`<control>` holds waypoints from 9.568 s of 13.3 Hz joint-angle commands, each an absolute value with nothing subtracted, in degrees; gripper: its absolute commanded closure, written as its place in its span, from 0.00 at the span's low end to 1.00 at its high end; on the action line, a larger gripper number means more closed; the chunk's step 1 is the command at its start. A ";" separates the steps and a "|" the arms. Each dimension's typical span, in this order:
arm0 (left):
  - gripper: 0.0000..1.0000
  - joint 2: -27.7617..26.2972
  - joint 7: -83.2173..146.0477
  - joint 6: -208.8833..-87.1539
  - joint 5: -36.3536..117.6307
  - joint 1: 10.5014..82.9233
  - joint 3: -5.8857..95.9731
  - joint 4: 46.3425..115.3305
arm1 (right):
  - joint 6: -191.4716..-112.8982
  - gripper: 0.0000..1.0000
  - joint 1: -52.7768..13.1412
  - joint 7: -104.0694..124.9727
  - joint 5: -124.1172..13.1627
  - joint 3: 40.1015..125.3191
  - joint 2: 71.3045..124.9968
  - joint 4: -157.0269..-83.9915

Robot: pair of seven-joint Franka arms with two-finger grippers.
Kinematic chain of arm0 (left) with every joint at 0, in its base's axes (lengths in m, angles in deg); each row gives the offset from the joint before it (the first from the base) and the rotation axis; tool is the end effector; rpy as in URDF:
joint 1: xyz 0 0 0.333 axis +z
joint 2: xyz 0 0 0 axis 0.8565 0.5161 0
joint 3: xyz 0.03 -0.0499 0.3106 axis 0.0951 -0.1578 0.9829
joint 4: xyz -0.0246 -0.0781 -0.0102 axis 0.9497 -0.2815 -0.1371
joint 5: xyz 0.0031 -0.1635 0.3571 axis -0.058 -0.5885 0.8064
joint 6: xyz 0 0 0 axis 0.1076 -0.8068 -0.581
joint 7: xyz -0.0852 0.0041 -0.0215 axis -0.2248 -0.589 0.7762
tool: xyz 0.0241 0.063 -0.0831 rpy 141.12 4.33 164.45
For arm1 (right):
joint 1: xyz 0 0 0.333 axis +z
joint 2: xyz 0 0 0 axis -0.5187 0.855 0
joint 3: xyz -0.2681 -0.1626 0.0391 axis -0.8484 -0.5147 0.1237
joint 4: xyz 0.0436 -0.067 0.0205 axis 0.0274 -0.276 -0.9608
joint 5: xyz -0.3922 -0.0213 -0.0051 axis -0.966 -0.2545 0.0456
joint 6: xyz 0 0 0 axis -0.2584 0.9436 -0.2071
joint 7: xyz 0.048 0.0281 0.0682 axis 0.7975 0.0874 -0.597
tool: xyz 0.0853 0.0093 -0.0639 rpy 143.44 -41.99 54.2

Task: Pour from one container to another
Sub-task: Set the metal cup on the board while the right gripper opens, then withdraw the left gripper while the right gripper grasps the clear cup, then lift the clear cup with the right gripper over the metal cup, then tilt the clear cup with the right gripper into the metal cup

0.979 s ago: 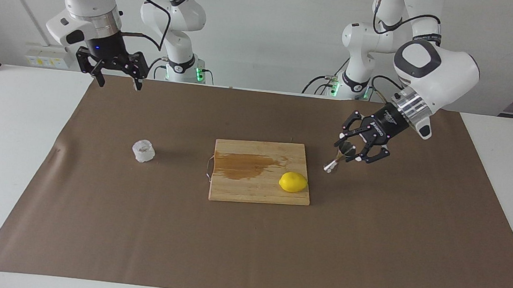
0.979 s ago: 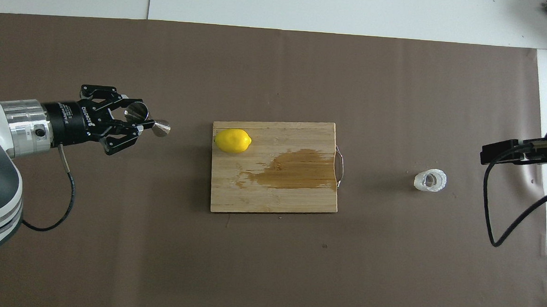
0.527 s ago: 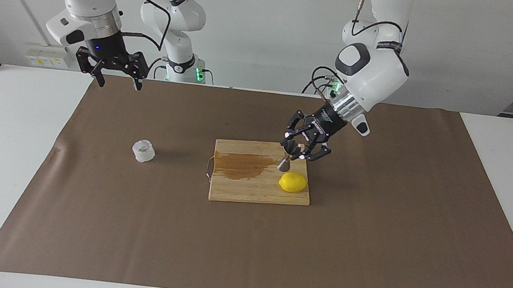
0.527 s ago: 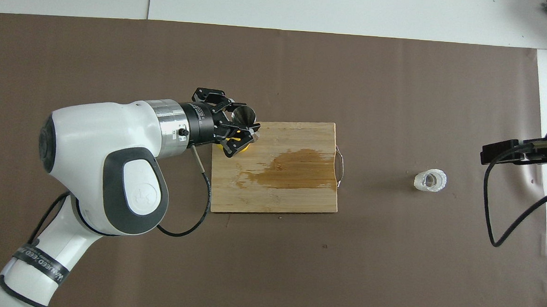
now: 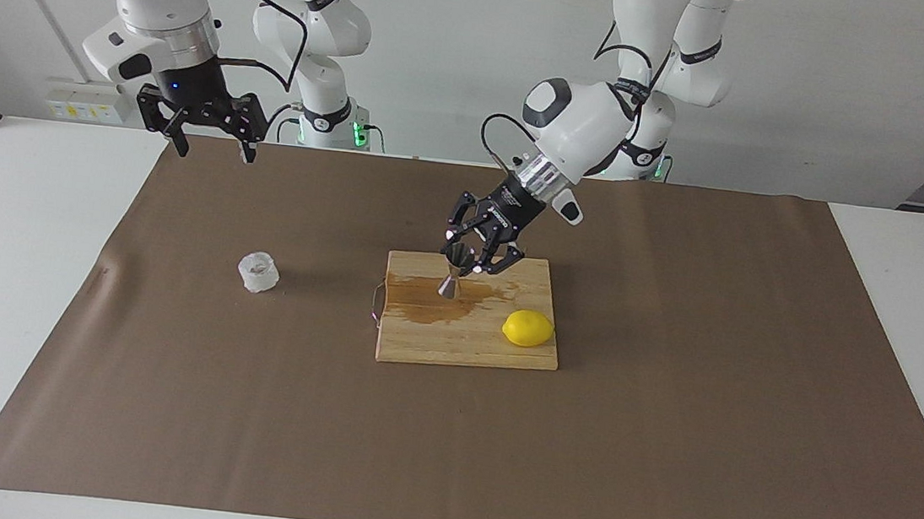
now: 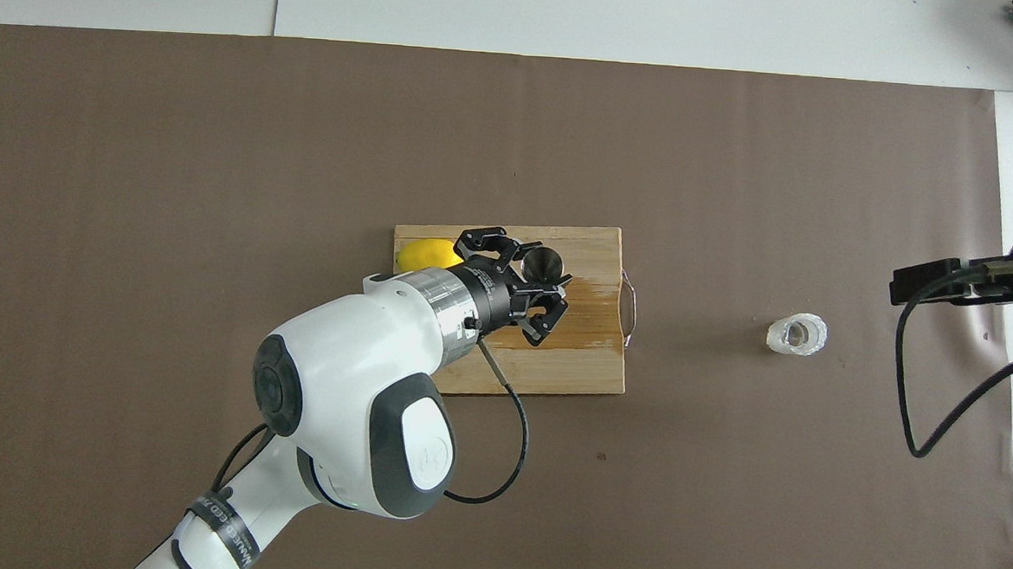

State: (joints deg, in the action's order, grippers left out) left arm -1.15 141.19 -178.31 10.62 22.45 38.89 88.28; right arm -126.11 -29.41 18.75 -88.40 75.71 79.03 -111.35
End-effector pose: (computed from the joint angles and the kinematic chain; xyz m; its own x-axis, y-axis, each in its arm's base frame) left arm 0.4690 -0.3981 0.4292 -0.4864 0.4699 -0.7367 0.7865 0.6027 -0.1349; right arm 0.5348 0.0148 0.6274 0.9994 0.0326 0.0126 0.0321 -0.9987 0.0407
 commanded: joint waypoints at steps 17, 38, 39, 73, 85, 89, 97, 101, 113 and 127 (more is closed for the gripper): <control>0.00 5.56 140.70 -190.08 10.14 13.93 39.90 88.36 | -126.61 0.00 -30.01 16.78 -86.59 75.77 77.45 -113.17; 0.00 -0.07 106.99 -143.68 35.98 47.40 40.60 74.12 | -147.94 0.00 -42.39 -69.56 -70.35 75.42 72.95 -141.55; 0.00 -0.07 99.98 -143.06 39.11 48.37 40.60 73.86 | -149.36 0.00 -42.93 -74.84 -68.86 75.42 74.18 -142.34; 0.00 -12.10 20.00 -100.24 63.40 63.24 40.16 64.70 | -155.42 1.00 -37.51 -99.97 -37.20 76.30 87.75 -141.39; 0.00 -13.08 20.19 -101.13 63.58 63.15 40.07 66.74 | -163.43 1.00 -15.70 -53.47 -74.51 76.39 87.47 -131.37; 0.00 -13.08 20.19 -101.13 63.58 63.06 40.07 66.74 | -163.43 1.00 -12.53 -50.48 -81.92 76.39 86.85 -132.42; 0.00 -12.99 20.19 -101.13 63.58 63.06 40.07 66.74 | -164.93 1.00 -6.55 -36.49 -96.42 76.39 85.80 -135.06; 0.00 -13.08 20.19 -101.13 63.49 63.06 40.07 66.74 | -164.84 1.00 -4.88 -34.81 -100.99 76.48 84.83 -136.28; 0.00 -13.08 20.19 -101.13 63.49 63.06 40.07 66.74 | -162.29 1.00 -0.75 -26.64 -114.02 76.65 82.46 -138.13; 0.00 -13.08 20.19 -101.13 63.49 63.06 40.07 66.74 | -162.38 1.00 1.88 -12.94 -125.08 76.74 80.61 -140.33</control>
State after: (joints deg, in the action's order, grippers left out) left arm -11.48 19.63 -100.58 64.19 62.99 39.93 64.94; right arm -162.73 0.74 -16.41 -122.34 76.61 82.45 -138.86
